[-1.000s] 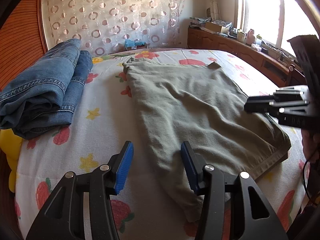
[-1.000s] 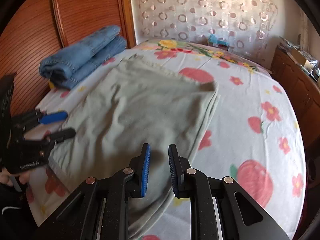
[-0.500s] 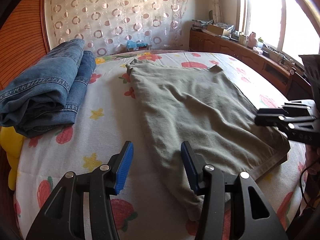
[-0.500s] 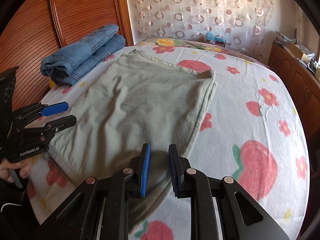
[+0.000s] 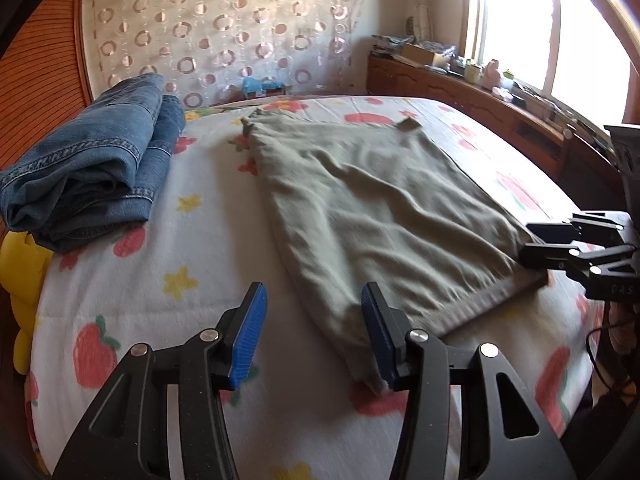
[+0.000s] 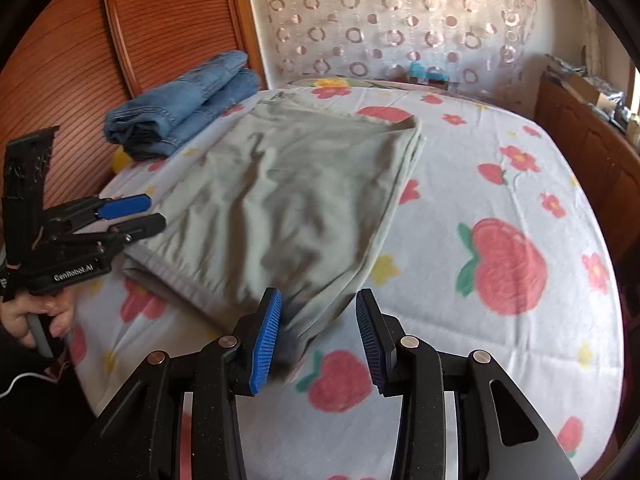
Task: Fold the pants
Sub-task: 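Grasp the folded edge of the trousers with both grippers, then lift the held edge and fold it over the trousers with both grippers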
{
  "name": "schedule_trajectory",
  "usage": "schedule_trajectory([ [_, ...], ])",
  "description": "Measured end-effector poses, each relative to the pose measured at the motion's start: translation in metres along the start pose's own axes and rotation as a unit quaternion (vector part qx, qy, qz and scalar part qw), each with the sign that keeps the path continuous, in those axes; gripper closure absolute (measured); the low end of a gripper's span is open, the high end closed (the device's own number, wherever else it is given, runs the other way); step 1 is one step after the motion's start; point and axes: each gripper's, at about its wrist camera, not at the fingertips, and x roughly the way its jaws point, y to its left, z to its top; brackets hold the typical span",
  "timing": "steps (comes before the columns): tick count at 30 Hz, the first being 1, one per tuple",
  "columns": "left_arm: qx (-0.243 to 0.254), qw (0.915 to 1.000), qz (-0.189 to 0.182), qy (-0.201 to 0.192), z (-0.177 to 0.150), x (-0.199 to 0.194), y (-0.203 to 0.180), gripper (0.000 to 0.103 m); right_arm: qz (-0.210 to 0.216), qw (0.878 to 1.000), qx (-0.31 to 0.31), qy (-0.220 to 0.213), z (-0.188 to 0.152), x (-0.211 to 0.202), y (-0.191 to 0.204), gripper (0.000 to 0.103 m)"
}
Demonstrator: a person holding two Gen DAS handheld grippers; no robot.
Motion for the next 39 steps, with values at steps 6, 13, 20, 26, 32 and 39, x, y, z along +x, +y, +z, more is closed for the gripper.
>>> schedule_trajectory([
  [6, 0.001, 0.9998, -0.017, -0.002, -0.01, -0.012, -0.003, 0.053, -0.001, 1.0, 0.007, 0.003, -0.009, -0.004, 0.002, 0.063],
  [13, -0.014, 0.9988, -0.047, 0.009, -0.018, -0.011, -0.005, 0.056, 0.001, 1.0, 0.013, 0.002, -0.012, -0.006, 0.005, 0.063],
  [20, -0.018, 0.9974, -0.069, 0.008, -0.021, -0.012, -0.008, 0.074, 0.01, 1.0, 0.007, -0.003, -0.016, -0.008, 0.011, 0.063],
  [26, -0.015, 0.9973, -0.071, -0.002, -0.022, -0.014, -0.01, 0.09, 0.016, 1.0, 0.004, -0.007, -0.019, -0.008, 0.014, 0.081],
  [32, -0.014, 0.9966, -0.078, -0.021, -0.016, -0.026, -0.01, 0.092, 0.026, 0.999, 0.005, -0.022, -0.017, -0.014, 0.015, 0.093],
  [39, -0.008, 0.9956, -0.083, -0.043, -0.008, -0.042, -0.013, 0.092, 0.034, 0.998, 0.012, -0.046, -0.014, -0.028, 0.01, 0.094],
])
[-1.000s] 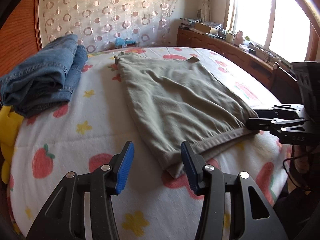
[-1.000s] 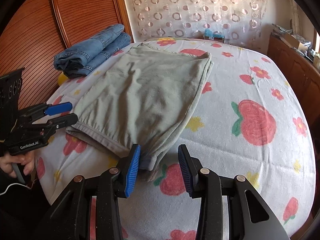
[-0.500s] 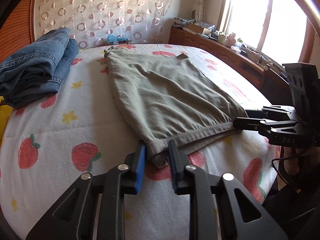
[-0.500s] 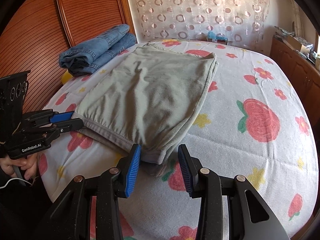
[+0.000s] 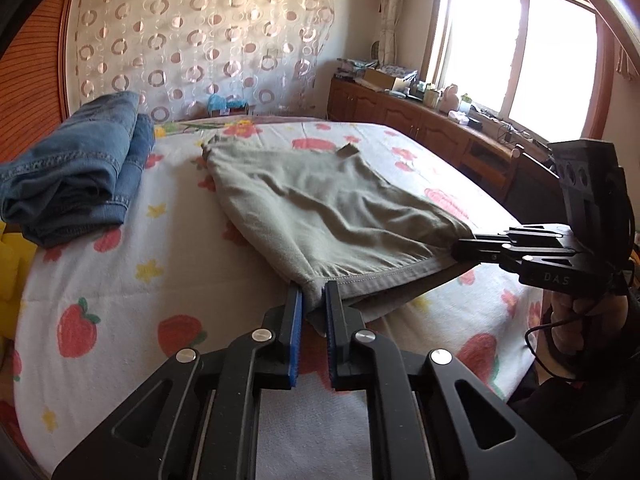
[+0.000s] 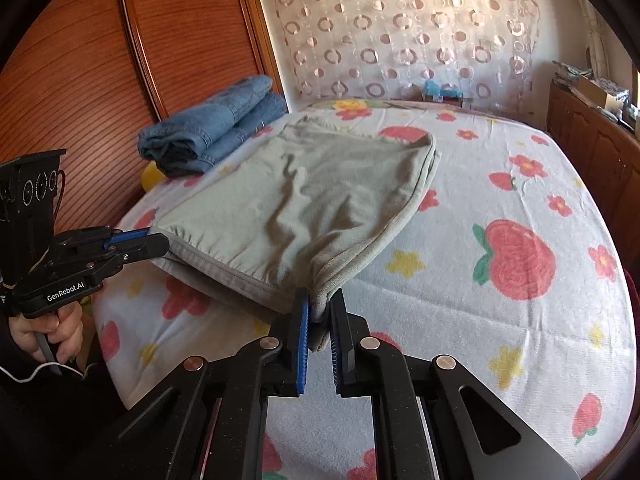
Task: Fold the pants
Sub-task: 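Lift the held edge and fold it over the trousers with both grippers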
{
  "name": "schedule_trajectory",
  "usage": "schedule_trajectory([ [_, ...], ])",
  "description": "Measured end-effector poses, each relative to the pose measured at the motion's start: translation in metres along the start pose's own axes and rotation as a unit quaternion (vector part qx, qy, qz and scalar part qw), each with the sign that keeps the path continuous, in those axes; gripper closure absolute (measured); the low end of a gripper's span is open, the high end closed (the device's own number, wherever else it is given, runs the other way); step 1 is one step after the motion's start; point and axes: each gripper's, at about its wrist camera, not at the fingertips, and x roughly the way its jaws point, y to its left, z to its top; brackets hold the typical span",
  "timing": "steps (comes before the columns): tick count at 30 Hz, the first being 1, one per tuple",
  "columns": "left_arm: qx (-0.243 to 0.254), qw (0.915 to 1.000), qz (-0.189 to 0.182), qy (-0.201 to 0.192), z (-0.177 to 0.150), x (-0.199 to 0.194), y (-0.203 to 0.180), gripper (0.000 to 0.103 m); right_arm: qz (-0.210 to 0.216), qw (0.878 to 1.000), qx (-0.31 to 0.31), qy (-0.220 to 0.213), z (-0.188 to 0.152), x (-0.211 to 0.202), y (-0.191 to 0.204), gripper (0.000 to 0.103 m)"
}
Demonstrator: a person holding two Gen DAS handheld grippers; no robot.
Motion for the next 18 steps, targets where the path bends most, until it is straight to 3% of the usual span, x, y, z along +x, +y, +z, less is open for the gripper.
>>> schedule_trajectory([
  [18, 0.017, 0.9974, -0.014, -0.069, 0.037, -0.046, -0.008, 0.092, 0.013, 0.997, -0.007, -0.078, 0.021, -0.05, -0.005, 0.095],
])
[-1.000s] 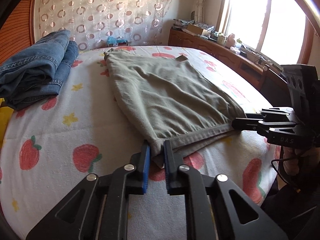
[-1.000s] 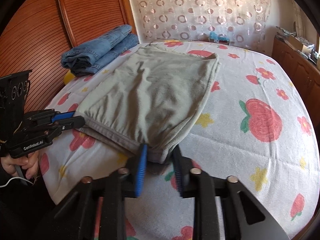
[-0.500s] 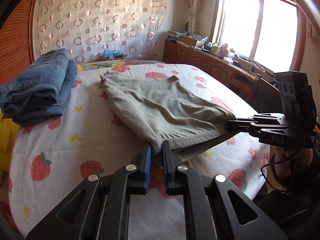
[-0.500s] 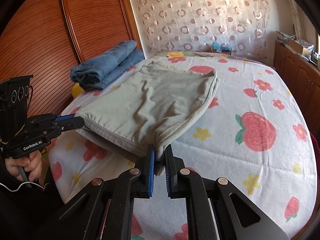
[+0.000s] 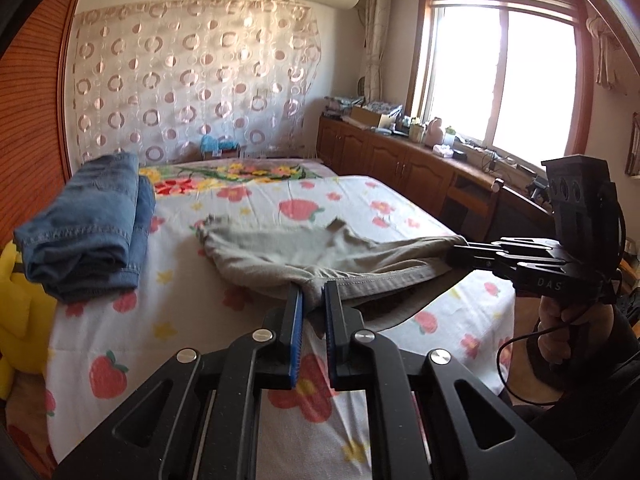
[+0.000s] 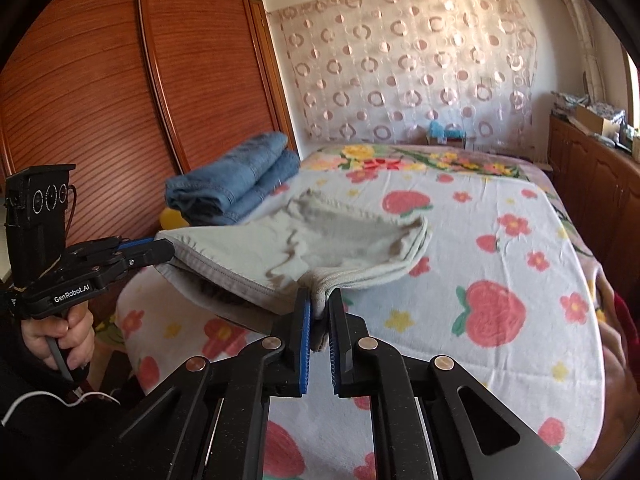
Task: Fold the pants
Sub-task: 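Lift the held edge and fold it over the trousers with both grippers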
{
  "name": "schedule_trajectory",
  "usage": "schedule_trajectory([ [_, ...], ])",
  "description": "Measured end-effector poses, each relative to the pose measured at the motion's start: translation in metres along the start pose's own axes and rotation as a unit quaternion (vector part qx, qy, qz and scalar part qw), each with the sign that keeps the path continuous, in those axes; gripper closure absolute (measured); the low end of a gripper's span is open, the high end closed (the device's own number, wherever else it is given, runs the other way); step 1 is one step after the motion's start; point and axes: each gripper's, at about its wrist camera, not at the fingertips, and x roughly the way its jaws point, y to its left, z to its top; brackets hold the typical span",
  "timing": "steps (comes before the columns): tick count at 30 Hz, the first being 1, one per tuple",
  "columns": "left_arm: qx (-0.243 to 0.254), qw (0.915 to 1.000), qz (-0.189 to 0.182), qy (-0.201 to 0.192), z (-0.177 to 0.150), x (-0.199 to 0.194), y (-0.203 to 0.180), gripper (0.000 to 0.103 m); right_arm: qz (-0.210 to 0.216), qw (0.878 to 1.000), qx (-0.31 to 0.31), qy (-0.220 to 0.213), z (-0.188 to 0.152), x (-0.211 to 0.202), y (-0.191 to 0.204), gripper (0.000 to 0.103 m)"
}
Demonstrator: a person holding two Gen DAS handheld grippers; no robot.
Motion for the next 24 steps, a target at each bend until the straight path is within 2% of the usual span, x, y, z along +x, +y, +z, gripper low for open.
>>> schedule_trajectory([
  [5, 0.006, 0.9998, -0.005, -0.018, 0.012, -0.01, -0.001, 0.092, 0.001, 1.0, -0.006, -0.021, 0.005, -0.012, 0.0, 0.095],
  [9, 0.013, 0.9997, -0.005, -0.018, 0.015, -0.004, 0.0, 0.092, -0.001, 0.999, -0.011, -0.03, 0.009, -0.014, -0.005, 0.095],
  [16, -0.002, 0.9999, 0.007, 0.013, 0.011, 0.032, 0.011, 0.092, -0.014, 1.0, -0.006, -0.008, 0.007, 0.02, -0.015, 0.095],
  [24, 0.004, 0.9997, 0.023, 0.006, 0.036, 0.052, 0.021, 0.092, -0.034, 0.999, -0.02, -0.007, 0.041, 0.048, -0.017, 0.095],
])
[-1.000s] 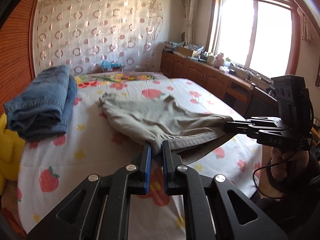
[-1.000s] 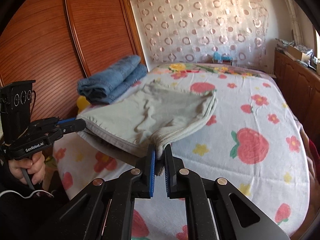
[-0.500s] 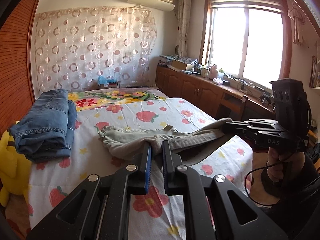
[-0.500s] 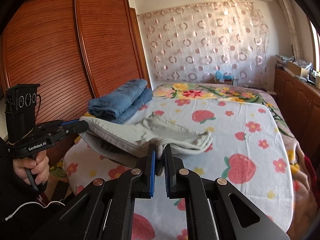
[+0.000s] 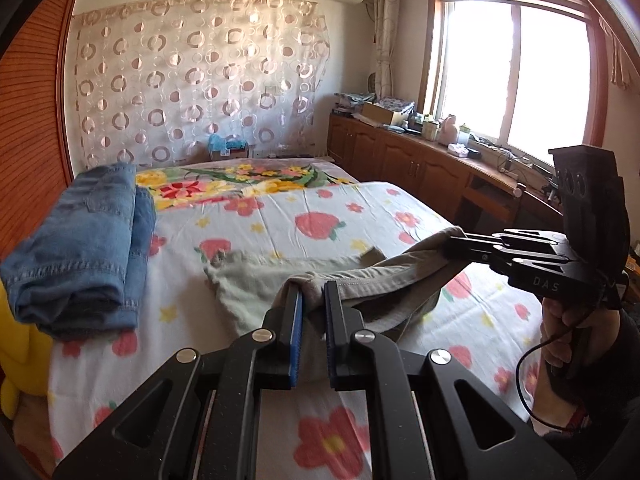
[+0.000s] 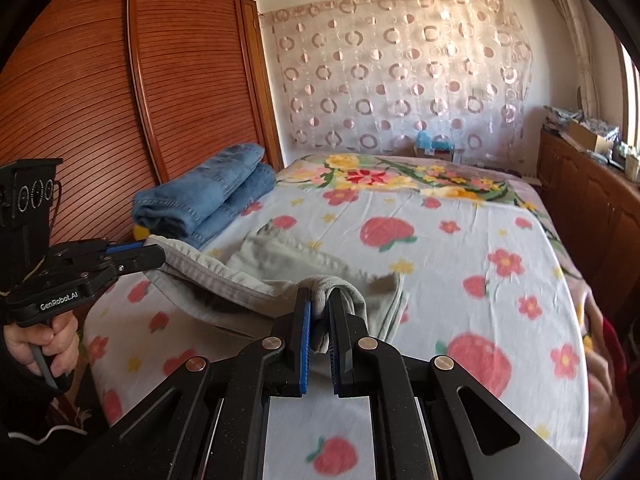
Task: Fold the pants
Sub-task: 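Lift the held edge and fold it over the trousers with both grippers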
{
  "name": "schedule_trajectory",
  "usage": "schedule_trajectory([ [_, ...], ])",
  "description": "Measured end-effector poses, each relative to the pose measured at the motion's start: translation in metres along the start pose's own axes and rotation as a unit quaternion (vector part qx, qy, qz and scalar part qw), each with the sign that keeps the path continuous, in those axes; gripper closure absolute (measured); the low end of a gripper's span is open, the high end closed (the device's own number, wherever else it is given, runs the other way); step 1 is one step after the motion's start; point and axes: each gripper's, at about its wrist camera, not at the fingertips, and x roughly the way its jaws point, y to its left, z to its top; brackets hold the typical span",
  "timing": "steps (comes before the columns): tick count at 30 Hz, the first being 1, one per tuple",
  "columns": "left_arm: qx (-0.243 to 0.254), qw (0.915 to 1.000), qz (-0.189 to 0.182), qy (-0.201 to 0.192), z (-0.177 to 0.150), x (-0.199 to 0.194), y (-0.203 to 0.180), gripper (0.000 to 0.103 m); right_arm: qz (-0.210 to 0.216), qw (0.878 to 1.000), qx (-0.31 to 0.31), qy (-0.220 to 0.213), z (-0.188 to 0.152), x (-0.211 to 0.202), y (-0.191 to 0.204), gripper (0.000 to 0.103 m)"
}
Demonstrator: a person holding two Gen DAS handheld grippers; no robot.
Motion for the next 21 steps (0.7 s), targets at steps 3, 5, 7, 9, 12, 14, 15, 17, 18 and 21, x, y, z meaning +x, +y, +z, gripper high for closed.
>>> schedule_trajectory([
  [3, 0.004, 1.0, 0.008, -0.004, 0.007, 0.006, 0.002, 0.092, -0.005, 1.0, -0.004, -0.004, 0.012, 0.01, -0.001, 0.095],
  [5, 0.006, 0.9999, 0.011, -0.004, 0.01, 0.012, 0.003, 0.092, -0.009, 1.0, -0.005, -0.001, 0.016, 0.021, -0.005, 0.095],
  [7, 0.006, 0.9998, 0.017, 0.001, 0.011, 0.021, 0.006, 0.092, -0.011, 1.0, -0.004, 0.005, 0.021, 0.033, -0.007, 0.095],
  [9, 0.002, 0.9998, 0.02, 0.007, 0.009, 0.03, 0.011, 0.092, -0.011, 1.0, -0.001, 0.013, 0.022, 0.045, -0.009, 0.095],
  [12, -0.007, 0.9993, 0.017, 0.032, 0.004, 0.049, 0.018, 0.092, -0.012, 1.0, 0.005, 0.028, 0.022, 0.061, -0.011, 0.095],
  [14, -0.014, 0.9985, 0.025, 0.047, -0.001, 0.06, 0.023, 0.092, -0.012, 0.999, 0.01, 0.04, 0.023, 0.069, -0.012, 0.095],
  [15, -0.016, 0.9981, 0.028, 0.053, -0.004, 0.064, 0.025, 0.092, -0.011, 0.999, 0.013, 0.047, 0.023, 0.075, -0.013, 0.095],
  [17, -0.018, 0.9978, 0.032, 0.055, -0.008, 0.067, 0.027, 0.092, -0.012, 0.998, 0.016, 0.058, 0.022, 0.083, -0.014, 0.095],
  [18, -0.02, 0.9976, 0.033, 0.057, -0.009, 0.068, 0.029, 0.092, -0.013, 0.998, 0.016, 0.062, 0.023, 0.087, -0.014, 0.095],
  [21, -0.022, 0.9974, 0.035, 0.058, -0.009, 0.07, 0.03, 0.092, -0.015, 0.998, 0.014, 0.067, 0.026, 0.093, -0.011, 0.095],
])
